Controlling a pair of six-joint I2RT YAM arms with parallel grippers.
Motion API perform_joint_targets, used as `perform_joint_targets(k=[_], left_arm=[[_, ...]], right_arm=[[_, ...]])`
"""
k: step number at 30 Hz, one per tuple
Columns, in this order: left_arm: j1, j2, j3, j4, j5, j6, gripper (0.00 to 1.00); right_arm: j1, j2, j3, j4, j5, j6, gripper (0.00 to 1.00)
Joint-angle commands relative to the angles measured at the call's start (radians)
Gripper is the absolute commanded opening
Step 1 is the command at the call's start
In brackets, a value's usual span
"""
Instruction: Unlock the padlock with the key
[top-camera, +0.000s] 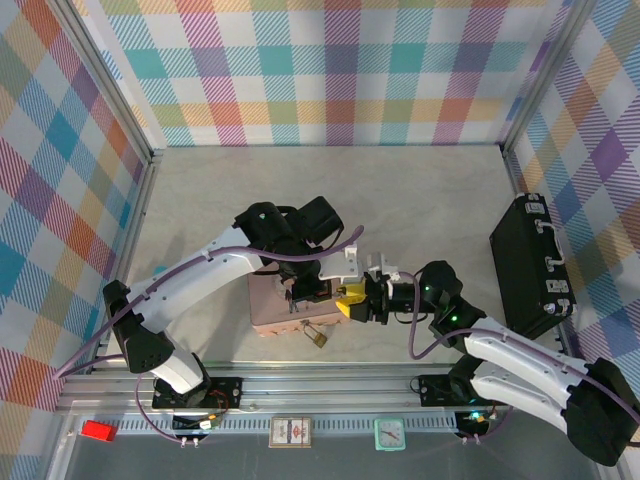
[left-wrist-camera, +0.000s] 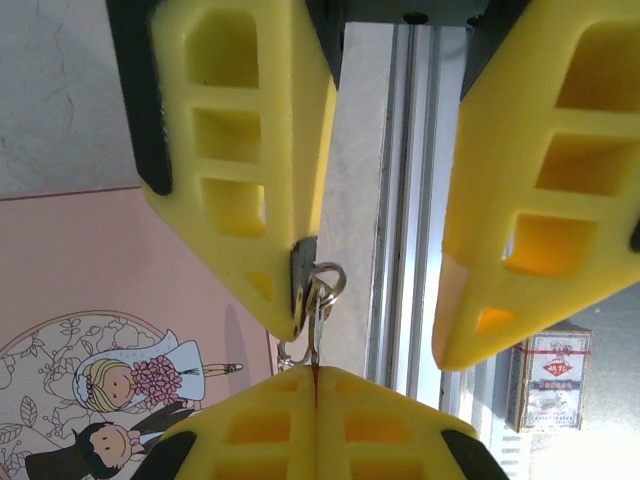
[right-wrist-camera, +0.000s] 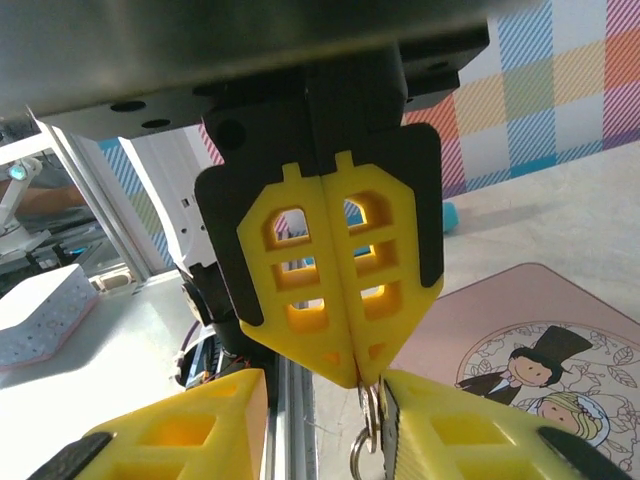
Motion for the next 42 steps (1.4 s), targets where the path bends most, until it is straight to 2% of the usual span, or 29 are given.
perform_joint_targets(k=[1,9,18,30,37,40,42], left_arm=[[-0.010,-0.003,0.011,0.001,0.012,0.014,0.00],[-0.010,-0.004,0.014,-0.002,0.014,0.014,0.00],[-0.010,-0.008,0.008,0.003,0.010,0.015,0.00],[-0.010,-0.015,-0.009,0.021,-0.005,0.015,0.00],[-0.008,-0.037,-0.028,0.065,-0.030,0.001,0.00],[-0.008,-0.041,-0.029,0.082,-0.038,-0.007,0.04],[-0.006,-0.045,-0.031,0.098,-0.046,-0.017,0.12]], right_arm=[[0.005,0.020,0.010,0.016,-0.021,-0.005,0.34],[0.005,0.036,0.011,0.027,-0.011,-0.007,0.23],[0.004,-0.003,0.006,-0.056,0.047,-0.048,0.10],[0.004,-0.018,0.004,-0.048,0.027,-0.027,0.00],[0.005,-0.040,-0.004,-0.091,0.065,-0.025,0.00],[0.004,-0.042,-0.004,-0.105,0.083,-0.020,0.00],[0.005,-0.041,-0.001,-0.112,0.094,-0.010,0.00]])
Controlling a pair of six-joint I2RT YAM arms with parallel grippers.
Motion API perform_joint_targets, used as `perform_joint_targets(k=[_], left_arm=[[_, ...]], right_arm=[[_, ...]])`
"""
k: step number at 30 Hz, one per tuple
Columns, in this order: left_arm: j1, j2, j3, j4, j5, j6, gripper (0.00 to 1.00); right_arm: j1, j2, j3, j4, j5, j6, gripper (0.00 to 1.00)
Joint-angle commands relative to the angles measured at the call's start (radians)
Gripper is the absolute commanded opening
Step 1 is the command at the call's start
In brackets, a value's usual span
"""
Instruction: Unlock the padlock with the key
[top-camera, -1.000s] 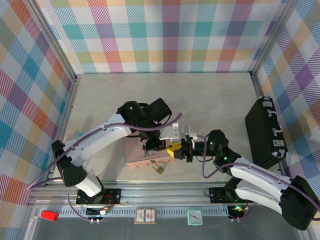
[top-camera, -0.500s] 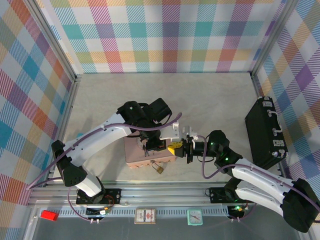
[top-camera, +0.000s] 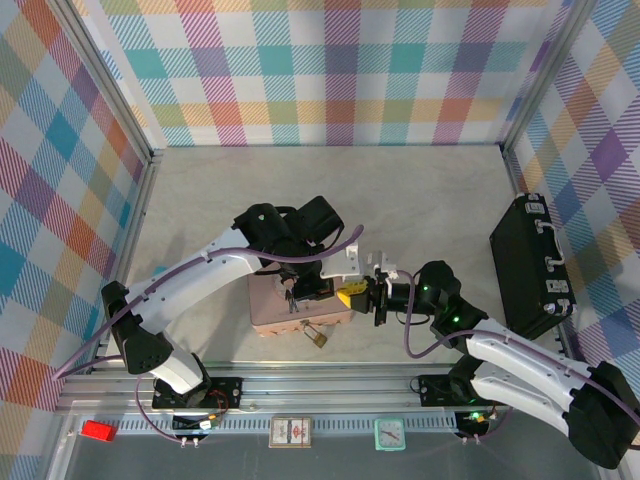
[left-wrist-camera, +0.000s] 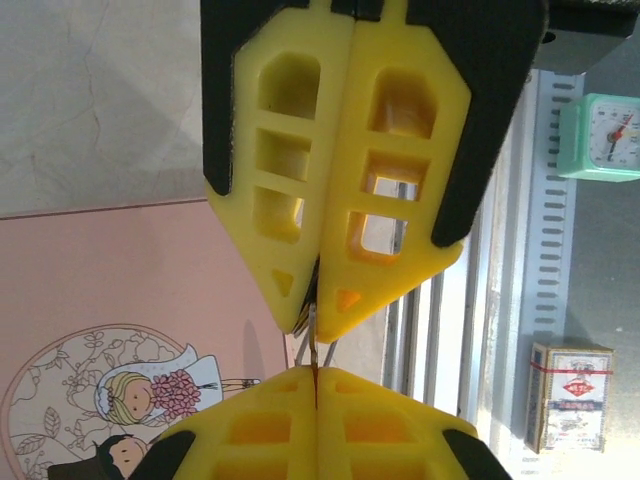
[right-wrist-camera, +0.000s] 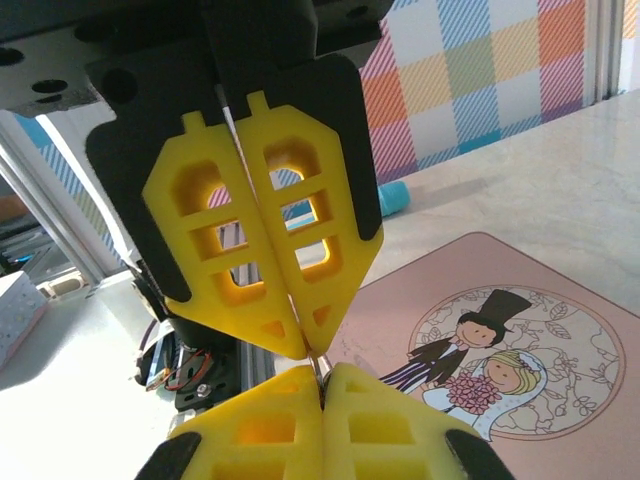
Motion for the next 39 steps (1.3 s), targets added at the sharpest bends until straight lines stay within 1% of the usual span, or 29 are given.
perform_joint_targets(k=[1,3,5,7,9,11,13,16,17,20,22,26,30,33,36,39], left_arm=[[-0.003,-0.040,-0.017,0.064,-0.036,-0.019,0.15],[0.013,-0.071,-0.046,0.124,-0.051,-0.052,0.21],[0.033,-0.142,-0.114,0.250,-0.080,-0.106,0.29],[0.063,-0.234,-0.196,0.384,-0.077,-0.169,0.33],[0.096,-0.333,-0.293,0.533,-0.124,-0.288,0.39],[0.122,-0.428,-0.393,0.648,-0.228,-0.441,0.48],[0.130,-0.476,-0.438,0.640,-0.275,-0.549,0.49],[0.130,-0.503,-0.459,0.517,-0.328,-0.714,0.48],[0.130,-0.508,-0.471,0.470,-0.335,-0.764,0.48],[0.122,-0.529,-0.534,0.358,-0.310,-0.890,0.47],[0.084,-0.564,-0.590,0.327,-0.316,-0.970,0.47],[-0.041,-0.671,-0.713,0.329,-0.369,-1.131,0.48],[-0.179,-0.763,-0.778,0.245,-0.472,-1.292,0.50],[-0.259,-0.808,-0.827,0.172,-0.517,-1.425,0.52],[-0.335,-0.817,-0.879,0.164,-0.547,-1.531,0.54],[-0.382,-0.775,-0.922,0.237,-0.556,-1.562,0.56]], right_arm=[[0.005,-0.014,0.001,-0.023,0.009,0.019,0.00],[0.005,-0.022,-0.003,-0.032,0.059,0.038,0.00],[0.005,-0.039,-0.008,-0.065,0.138,0.060,0.00],[0.005,-0.065,-0.011,-0.109,0.221,0.094,0.00],[0.005,-0.092,-0.008,-0.157,0.276,0.125,0.00],[0.005,-0.123,-0.008,-0.210,0.331,0.171,0.00],[0.005,-0.150,-0.010,-0.260,0.385,0.225,0.00],[0.005,-0.192,-0.017,-0.344,0.481,0.323,0.00],[0.004,-0.207,-0.023,-0.365,0.503,0.360,0.00],[0.005,-0.244,-0.042,-0.387,0.501,0.441,0.00],[0.006,-0.266,-0.060,-0.388,0.500,0.490,0.00],[0.008,-0.285,-0.089,-0.400,0.507,0.530,0.00],[0.008,-0.280,-0.088,-0.415,0.508,0.534,0.00],[0.010,-0.271,-0.087,-0.408,0.514,0.533,0.00],[0.010,-0.256,-0.083,-0.394,0.516,0.530,0.00],[0.010,-0.242,-0.086,-0.375,0.519,0.533,0.00]])
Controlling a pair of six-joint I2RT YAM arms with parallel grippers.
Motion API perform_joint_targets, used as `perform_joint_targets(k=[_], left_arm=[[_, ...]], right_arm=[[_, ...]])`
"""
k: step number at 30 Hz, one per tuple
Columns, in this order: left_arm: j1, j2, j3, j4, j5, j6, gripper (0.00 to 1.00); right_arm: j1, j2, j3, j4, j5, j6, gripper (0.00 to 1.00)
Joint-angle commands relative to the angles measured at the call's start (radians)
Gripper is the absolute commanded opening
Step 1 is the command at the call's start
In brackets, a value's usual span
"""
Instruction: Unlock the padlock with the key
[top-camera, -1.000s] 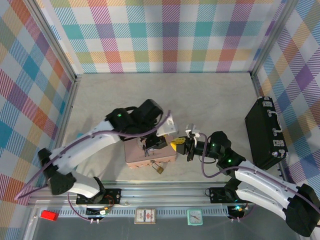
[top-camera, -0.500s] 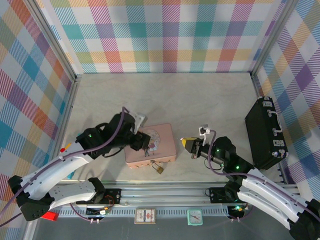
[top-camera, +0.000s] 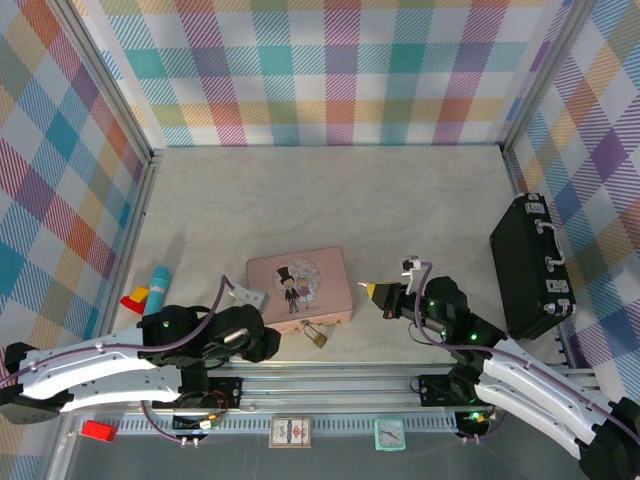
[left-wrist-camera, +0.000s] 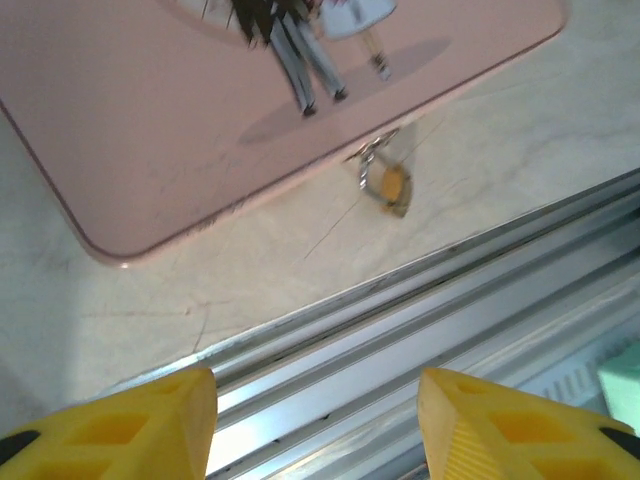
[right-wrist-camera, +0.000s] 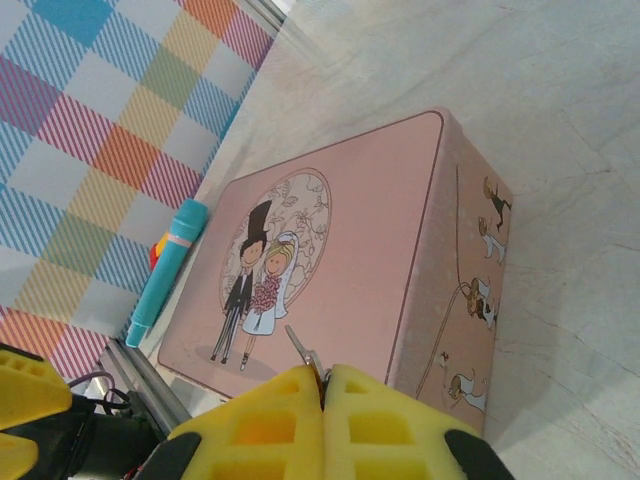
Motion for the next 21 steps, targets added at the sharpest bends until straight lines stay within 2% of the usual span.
perform_joint_targets(k=[1,8,12,15,21], left_arm=[[-0.043,0.048,-0.048,0.044,-0.054,-0.117,0.56],[-0.049,0.233,-0.141,0.304,-0.074,-0.105,0.60],[-0.042,0.370,-0.141,0.415,-0.089,-0.081,0.65],[-0.014,0.448,-0.128,0.464,-0.112,-0.058,0.66],[0.103,0.602,-0.101,0.693,-0.108,0.076,0.66]], right_arm=[[0.007,0.009,-0.002,0.034,0.013,0.015,0.00],[0.008,0.007,-0.004,0.038,0.025,0.021,0.00],[0.010,0.010,0.000,0.037,0.028,0.020,0.00],[0.010,0.013,-0.001,0.043,0.030,0.023,0.00],[0.010,0.021,0.001,0.050,0.038,0.027,0.00]])
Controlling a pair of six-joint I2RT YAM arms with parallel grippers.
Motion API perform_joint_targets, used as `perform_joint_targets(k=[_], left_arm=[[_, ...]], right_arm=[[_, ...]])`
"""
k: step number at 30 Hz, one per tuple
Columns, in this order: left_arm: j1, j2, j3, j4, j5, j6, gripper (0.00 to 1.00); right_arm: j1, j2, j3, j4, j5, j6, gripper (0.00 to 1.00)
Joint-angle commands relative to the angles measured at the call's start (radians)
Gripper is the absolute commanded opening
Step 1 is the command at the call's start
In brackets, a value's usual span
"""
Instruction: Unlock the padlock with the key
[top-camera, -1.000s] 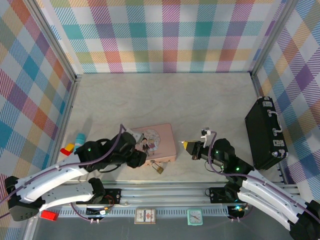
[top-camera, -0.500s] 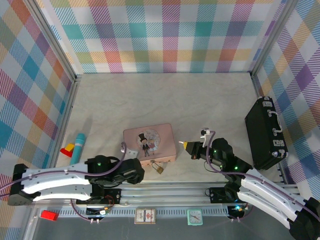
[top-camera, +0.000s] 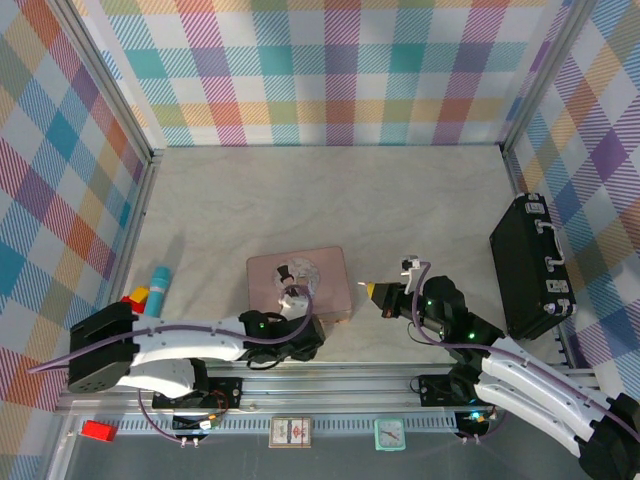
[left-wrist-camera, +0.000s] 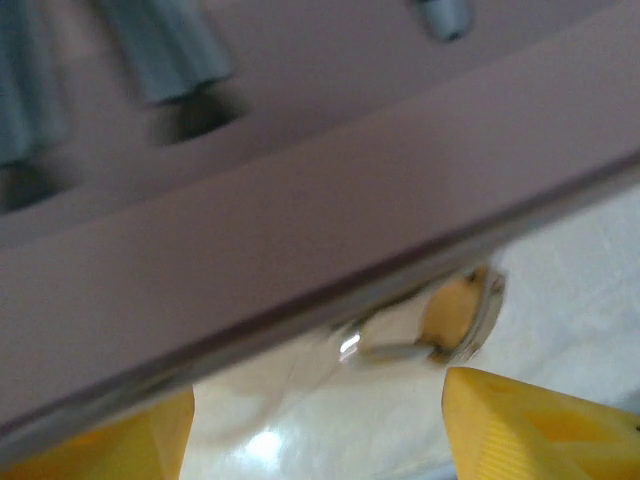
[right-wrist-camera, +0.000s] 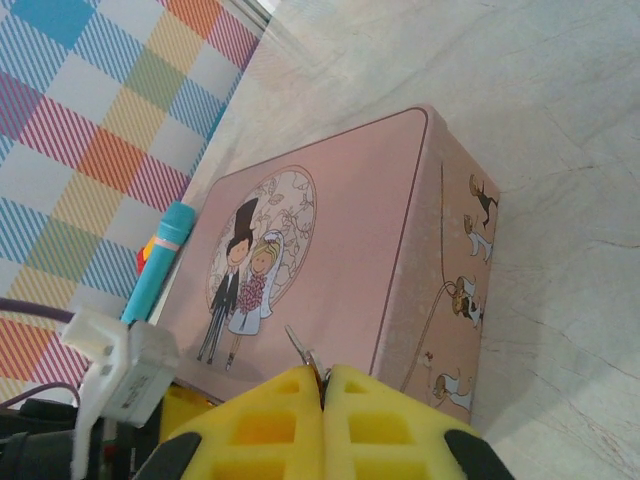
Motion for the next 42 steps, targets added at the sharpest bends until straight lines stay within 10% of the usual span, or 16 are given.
perform_joint_targets(k=[1,18,32,42], left_arm=[[0.071,0.071,0.041,0.177,-0.027,0.121,0.67],[0.523,0.439,0.277,0.539,0.320,0.438,0.64],[0.606,0.305,-0.047,0.892,0.434,0.306,0.67],[0.608,0.388,0.013,0.992,0.449,0.287,0.68]], right_arm=[[0.005,-0.003,0.002,0.041,0.013,0.020,0.00],[0.005,0.023,0.031,0.010,0.071,0.019,0.00],[0.005,0.120,0.053,0.080,0.054,0.023,0.00],[0.006,0.140,0.073,0.089,0.049,0.011,0.00]])
